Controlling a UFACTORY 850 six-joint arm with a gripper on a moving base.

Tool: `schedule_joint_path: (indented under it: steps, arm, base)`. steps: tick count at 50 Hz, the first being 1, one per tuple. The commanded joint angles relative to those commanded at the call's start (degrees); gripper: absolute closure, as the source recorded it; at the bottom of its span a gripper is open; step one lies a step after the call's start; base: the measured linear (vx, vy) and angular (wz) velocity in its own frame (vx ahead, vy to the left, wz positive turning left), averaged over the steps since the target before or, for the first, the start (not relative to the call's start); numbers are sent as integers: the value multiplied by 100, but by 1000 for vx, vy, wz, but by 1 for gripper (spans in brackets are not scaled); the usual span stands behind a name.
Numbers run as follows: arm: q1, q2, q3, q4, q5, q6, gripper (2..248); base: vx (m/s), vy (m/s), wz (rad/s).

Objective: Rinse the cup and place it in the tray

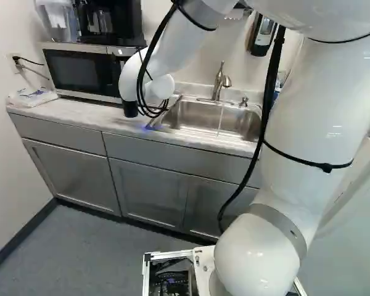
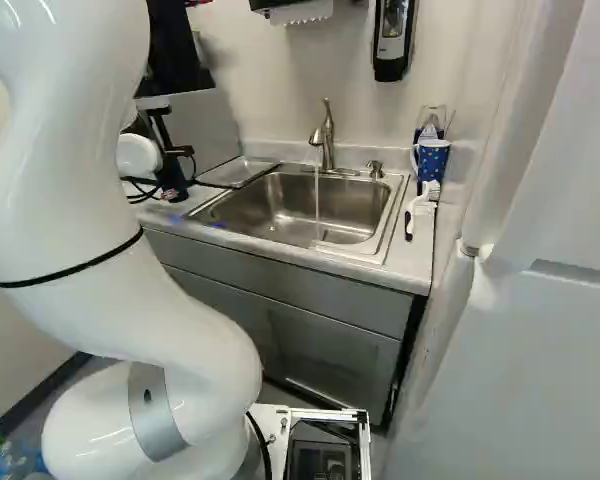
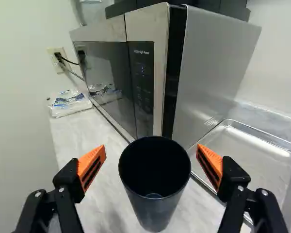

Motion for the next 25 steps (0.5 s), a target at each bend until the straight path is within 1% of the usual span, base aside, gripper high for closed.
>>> schedule_joint_path:
  steps: [25]
  arm:
    - [-32,-39,275,0,505,0,3]
  base:
    - [0,0,0]
